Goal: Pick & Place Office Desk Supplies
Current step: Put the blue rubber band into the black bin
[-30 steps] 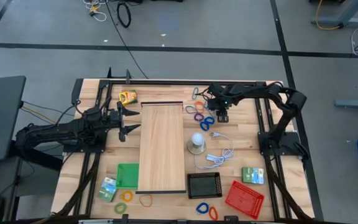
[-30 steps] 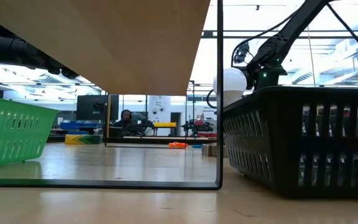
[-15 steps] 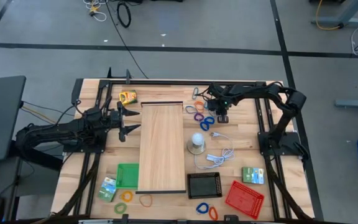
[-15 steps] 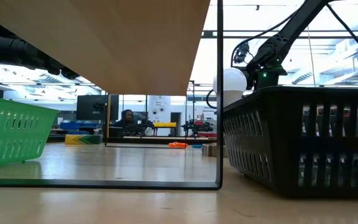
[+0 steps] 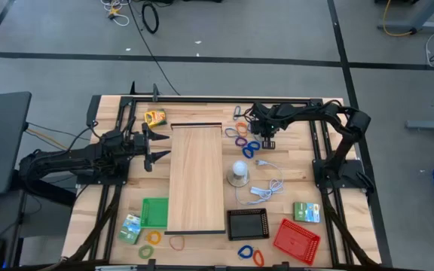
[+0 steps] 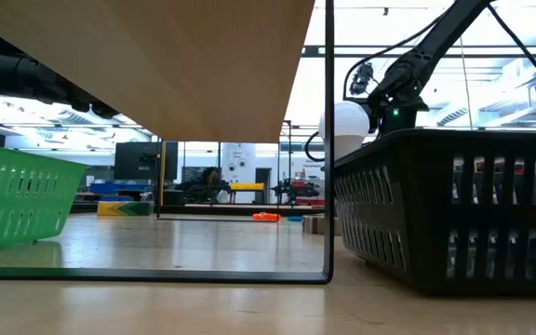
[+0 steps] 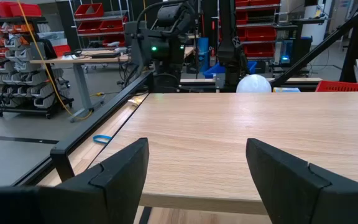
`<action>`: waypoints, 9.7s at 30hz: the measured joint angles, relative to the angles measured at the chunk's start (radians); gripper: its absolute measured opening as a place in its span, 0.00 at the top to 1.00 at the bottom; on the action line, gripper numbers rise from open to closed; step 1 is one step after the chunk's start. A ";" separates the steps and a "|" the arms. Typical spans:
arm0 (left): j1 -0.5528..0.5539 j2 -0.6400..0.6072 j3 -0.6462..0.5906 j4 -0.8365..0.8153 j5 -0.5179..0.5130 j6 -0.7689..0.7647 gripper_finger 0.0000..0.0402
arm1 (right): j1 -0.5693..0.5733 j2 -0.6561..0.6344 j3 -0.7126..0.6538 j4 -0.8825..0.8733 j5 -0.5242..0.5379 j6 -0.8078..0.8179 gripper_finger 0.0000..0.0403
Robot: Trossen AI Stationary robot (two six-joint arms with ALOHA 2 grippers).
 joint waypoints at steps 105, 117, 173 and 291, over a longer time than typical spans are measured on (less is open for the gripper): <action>0.000 0.000 0.000 -0.045 -0.001 0.018 0.32 | 0.944 -0.318 0.004 -0.046 0.285 0.935 0.63; 0.000 0.000 0.000 -0.045 -0.001 0.018 0.32 | 0.629 -0.319 0.004 -0.142 0.321 0.714 0.63; 0.000 0.000 0.000 -0.046 -0.027 -0.023 0.32 | -0.063 -0.015 0.004 0.101 -0.188 0.293 0.58; 0.000 0.011 0.000 -0.067 -0.026 0.004 0.32 | 1.009 -0.173 0.004 0.275 -0.134 1.031 0.65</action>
